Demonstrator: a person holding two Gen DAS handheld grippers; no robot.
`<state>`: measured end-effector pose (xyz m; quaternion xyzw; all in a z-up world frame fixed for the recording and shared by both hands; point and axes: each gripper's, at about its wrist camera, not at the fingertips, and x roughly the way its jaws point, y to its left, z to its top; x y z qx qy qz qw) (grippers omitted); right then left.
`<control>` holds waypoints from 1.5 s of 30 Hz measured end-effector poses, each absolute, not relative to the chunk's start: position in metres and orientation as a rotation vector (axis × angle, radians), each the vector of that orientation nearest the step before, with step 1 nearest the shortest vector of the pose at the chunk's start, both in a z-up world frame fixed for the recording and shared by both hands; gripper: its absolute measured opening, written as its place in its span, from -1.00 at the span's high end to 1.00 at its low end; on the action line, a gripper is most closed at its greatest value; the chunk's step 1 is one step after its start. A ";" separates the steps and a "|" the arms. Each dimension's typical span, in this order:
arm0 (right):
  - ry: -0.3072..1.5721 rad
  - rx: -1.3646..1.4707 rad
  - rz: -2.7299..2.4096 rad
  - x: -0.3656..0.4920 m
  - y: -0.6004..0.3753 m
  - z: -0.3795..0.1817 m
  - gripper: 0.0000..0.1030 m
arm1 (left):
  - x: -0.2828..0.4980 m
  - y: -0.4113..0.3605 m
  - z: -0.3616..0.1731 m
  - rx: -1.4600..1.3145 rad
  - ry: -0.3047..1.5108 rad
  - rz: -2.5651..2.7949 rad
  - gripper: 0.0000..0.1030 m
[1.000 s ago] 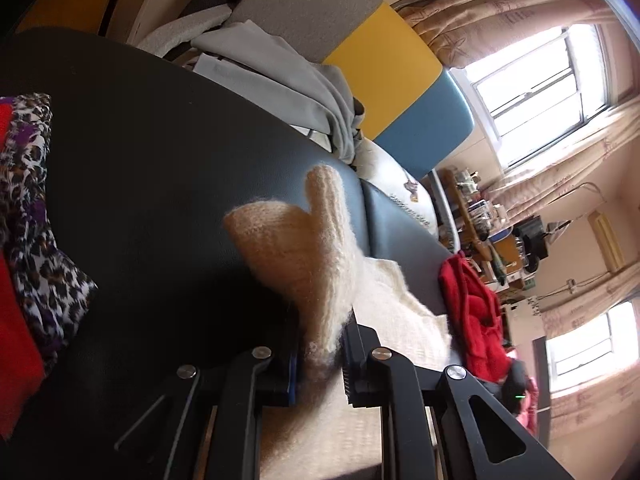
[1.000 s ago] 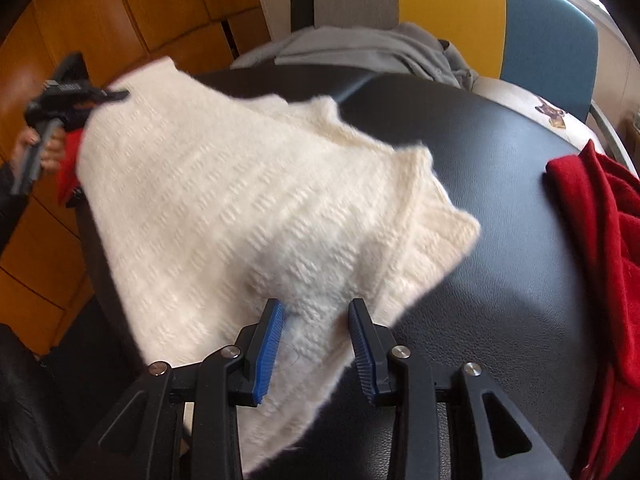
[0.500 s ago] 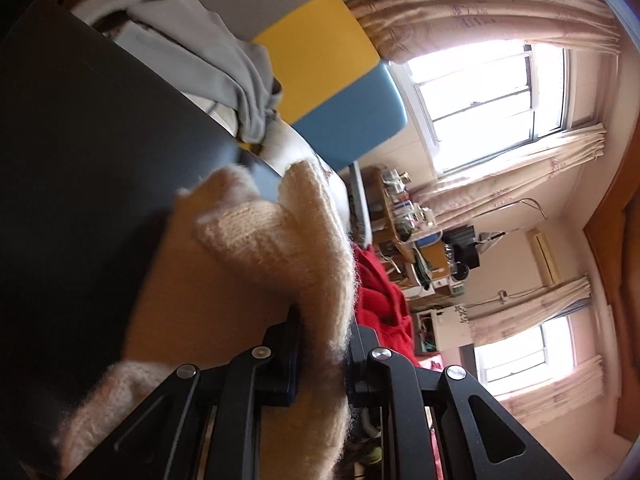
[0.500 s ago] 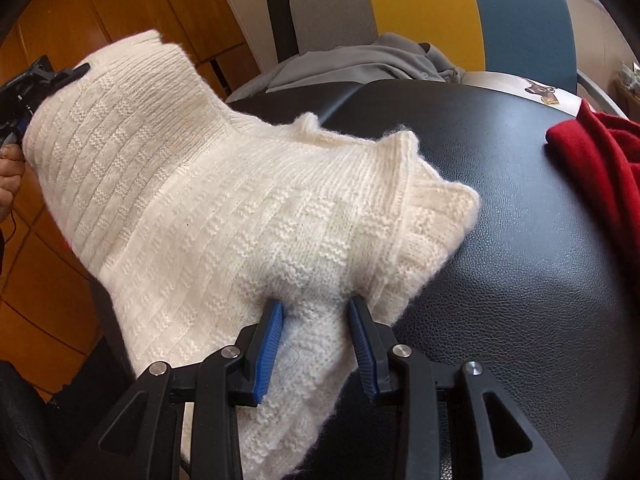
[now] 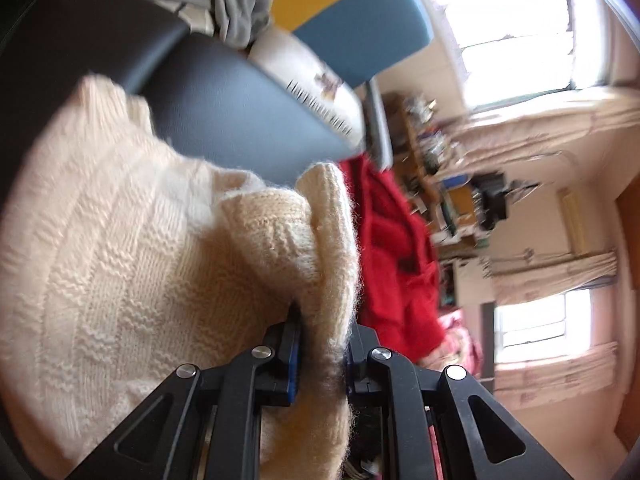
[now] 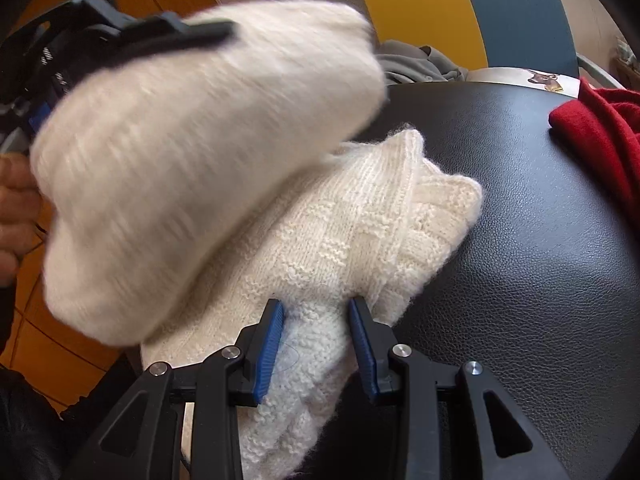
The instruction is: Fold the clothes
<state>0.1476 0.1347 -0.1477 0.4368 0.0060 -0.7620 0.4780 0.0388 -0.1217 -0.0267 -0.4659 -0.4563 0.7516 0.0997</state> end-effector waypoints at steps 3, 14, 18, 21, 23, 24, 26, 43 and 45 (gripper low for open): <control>-0.016 1.060 -1.853 0.148 0.139 -0.149 0.32 | 0.032 -0.110 -0.047 -1.452 -1.361 2.211 0.69; -0.049 1.016 -1.894 0.165 0.152 -0.145 0.32 | 0.054 -0.106 -0.010 -1.416 -1.367 2.154 0.19; -0.013 1.038 -1.948 0.179 0.167 -0.139 0.21 | 0.075 -0.131 0.023 -1.271 -1.318 2.204 0.14; 0.009 1.053 -1.983 0.199 0.196 -0.132 0.21 | 0.097 -0.168 0.030 -1.177 -1.312 2.300 0.01; 0.018 1.048 -1.995 0.214 0.215 -0.122 0.21 | 0.116 -0.198 0.027 -1.126 -1.317 2.387 -0.15; 0.020 1.044 -1.997 0.222 0.224 -0.115 0.21 | 0.126 -0.210 0.022 -1.123 -1.311 2.434 -0.15; 0.017 1.012 -1.994 0.238 0.240 -0.096 0.21 | 0.142 -0.228 0.008 -1.138 -1.295 2.501 -0.15; 0.183 1.178 -1.588 0.222 0.130 -0.065 0.58 | 0.136 -0.185 -0.040 -1.131 -0.915 2.499 -0.12; 0.118 1.222 -1.610 0.228 0.156 -0.077 0.64 | 0.136 -0.175 -0.049 -1.138 -0.850 2.485 -0.22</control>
